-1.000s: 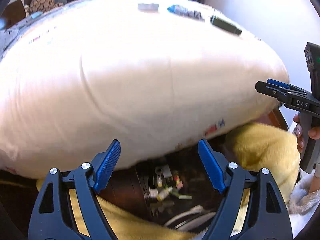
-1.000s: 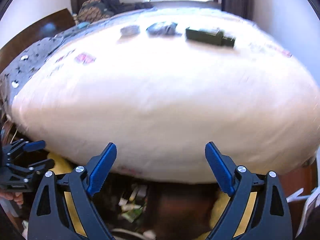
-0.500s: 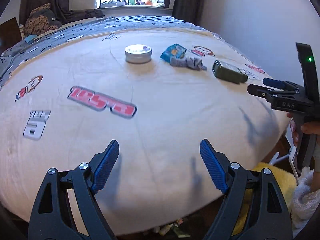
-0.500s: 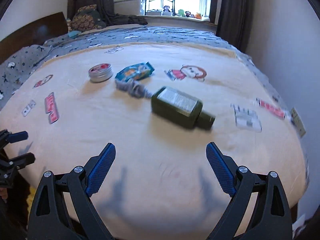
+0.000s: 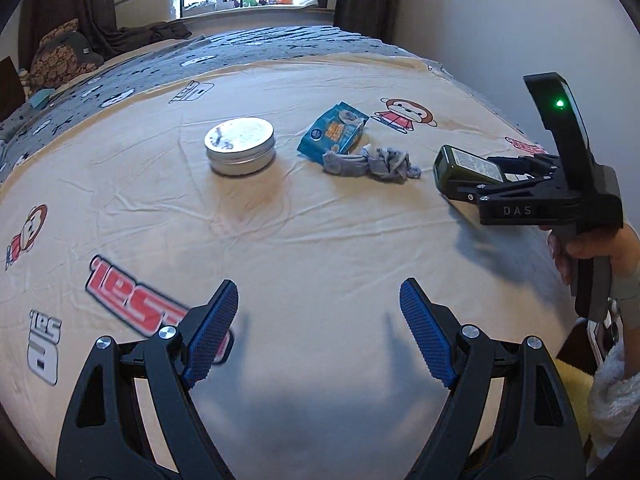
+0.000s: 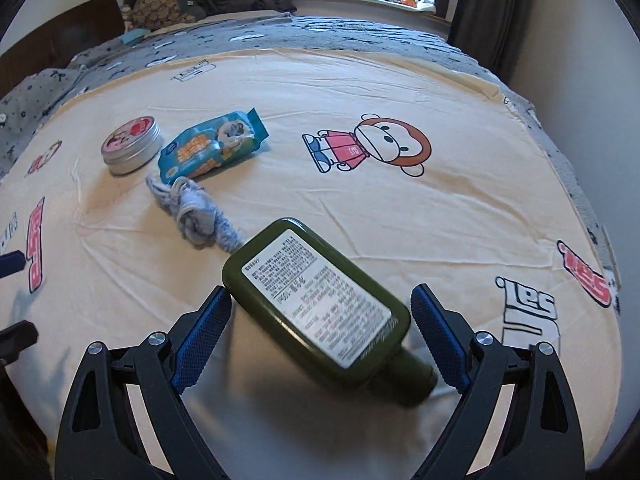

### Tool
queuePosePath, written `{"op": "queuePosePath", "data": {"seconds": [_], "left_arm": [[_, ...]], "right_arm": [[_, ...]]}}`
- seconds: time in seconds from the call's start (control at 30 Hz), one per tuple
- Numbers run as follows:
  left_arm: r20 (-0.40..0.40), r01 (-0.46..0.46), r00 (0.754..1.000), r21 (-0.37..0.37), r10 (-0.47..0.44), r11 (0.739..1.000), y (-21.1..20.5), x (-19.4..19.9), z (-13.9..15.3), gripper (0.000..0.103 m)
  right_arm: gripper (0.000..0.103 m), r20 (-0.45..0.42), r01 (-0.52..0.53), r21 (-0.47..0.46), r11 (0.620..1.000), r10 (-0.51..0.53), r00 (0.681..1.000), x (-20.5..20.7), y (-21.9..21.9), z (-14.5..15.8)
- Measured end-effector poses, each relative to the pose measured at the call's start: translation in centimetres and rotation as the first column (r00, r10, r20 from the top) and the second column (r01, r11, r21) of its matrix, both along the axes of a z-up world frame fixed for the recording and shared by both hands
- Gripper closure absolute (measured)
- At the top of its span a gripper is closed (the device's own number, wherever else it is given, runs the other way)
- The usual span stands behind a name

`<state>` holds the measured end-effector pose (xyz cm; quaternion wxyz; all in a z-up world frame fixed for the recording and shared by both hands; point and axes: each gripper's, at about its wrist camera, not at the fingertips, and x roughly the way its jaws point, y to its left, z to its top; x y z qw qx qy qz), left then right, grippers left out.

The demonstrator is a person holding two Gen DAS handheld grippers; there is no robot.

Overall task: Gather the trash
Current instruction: 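Grasp the green bottle with the right tool while the left tool grasps the knotted grey cloth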

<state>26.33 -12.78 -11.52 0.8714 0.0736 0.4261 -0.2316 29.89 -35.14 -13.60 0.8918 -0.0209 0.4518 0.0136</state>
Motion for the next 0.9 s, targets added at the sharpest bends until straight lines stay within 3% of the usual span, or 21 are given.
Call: {"op": "queuePosePath", "data": {"seconds": [0.03,0.2,0.27,0.43,0.67,0.73,0.77,0.87,0.9], "left_arm": [[-0.004,0.0,1.0,0.002,0.0,1.0,-0.5,0.6,-0.2,0.025],[-0.029,0.003,1.0,-0.008,-0.003,1.0,-3.0,3.1,-0.7,0.025],[-0.043,0.002,0.999,-0.018,-0.003,1.0,-4.1,4.2,-0.9,0.025],[-0.07,0.003,0.998,-0.05,-0.007,0.999,-7.4,6.4,-1.0,0.025],[-0.085,-0.036,0.996,-0.035,0.033,0.999,-11.2,9.2,-1.7,0.027],[-0.081,-0.047,0.996,-0.007,0.046,0.999,-12.2,9.8,-2.3,0.036],[-0.086,-0.04,0.995,0.0,0.04,0.999,-12.5,10.1,-2.6,0.048],[-0.063,-0.043,0.997,0.029,0.044,0.999,-12.8,10.3,-2.7,0.068],[-0.065,-0.04,0.997,0.023,0.041,0.999,-12.7,10.4,-2.6,0.071]], "right_arm": [[0.022,0.001,-0.005,0.017,1.0,0.005,1.0,0.2,-0.2,-0.1],[0.025,0.02,-0.022,0.052,0.998,0.021,1.0,0.2,-0.7,-0.1],[0.036,0.035,-0.024,0.027,0.999,0.023,0.999,-0.4,-0.9,0.2],[0.041,0.068,0.0,0.05,0.999,-0.004,0.998,-2.7,-2.5,1.3],[0.042,0.088,0.011,0.09,0.996,-0.019,0.996,-6.0,-5.1,2.0],[0.042,0.096,0.01,0.097,0.995,-0.019,0.995,-6.7,-5.2,2.1],[0.042,0.098,0.008,0.1,0.995,-0.018,0.995,-7.0,-5.2,2.1],[0.042,0.1,-0.002,0.105,0.994,-0.009,0.995,-7.8,-4.8,1.9],[0.042,0.098,-0.003,0.104,0.995,-0.007,0.995,-8.0,-4.6,1.7]]}}
